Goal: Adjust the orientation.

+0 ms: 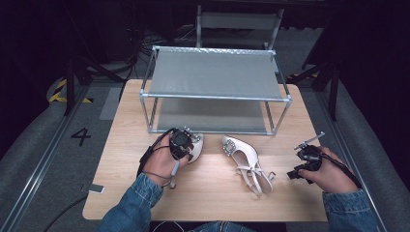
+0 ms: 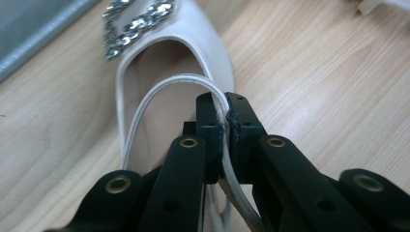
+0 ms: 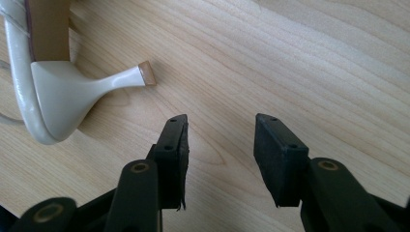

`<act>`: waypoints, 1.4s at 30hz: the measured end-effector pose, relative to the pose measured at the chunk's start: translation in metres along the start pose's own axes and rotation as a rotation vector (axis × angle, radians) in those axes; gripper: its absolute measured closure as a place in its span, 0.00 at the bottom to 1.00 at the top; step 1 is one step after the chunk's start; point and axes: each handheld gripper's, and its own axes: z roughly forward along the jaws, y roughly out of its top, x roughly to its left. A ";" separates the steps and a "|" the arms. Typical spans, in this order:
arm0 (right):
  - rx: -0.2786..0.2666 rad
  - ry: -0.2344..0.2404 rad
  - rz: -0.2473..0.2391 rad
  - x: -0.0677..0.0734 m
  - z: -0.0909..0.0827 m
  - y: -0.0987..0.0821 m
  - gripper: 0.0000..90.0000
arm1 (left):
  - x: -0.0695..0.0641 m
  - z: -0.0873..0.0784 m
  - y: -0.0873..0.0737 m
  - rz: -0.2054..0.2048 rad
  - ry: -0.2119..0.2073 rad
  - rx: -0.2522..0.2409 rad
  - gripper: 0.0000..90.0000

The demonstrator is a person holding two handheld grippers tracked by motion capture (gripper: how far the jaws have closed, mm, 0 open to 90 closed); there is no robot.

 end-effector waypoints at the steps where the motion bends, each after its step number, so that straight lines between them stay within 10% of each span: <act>1: 0.002 -0.004 0.000 0.000 0.000 0.000 0.64 | 0.001 -0.002 0.001 0.001 0.008 -0.008 0.95; 25: -0.009 -0.011 0.013 0.000 0.001 -0.007 0.66 | 0.052 0.006 0.036 -0.048 0.125 -0.212 0.95; 42: -0.009 -0.013 0.013 0.001 0.003 -0.011 0.67 | 0.065 0.037 0.055 -0.044 0.169 -0.225 0.95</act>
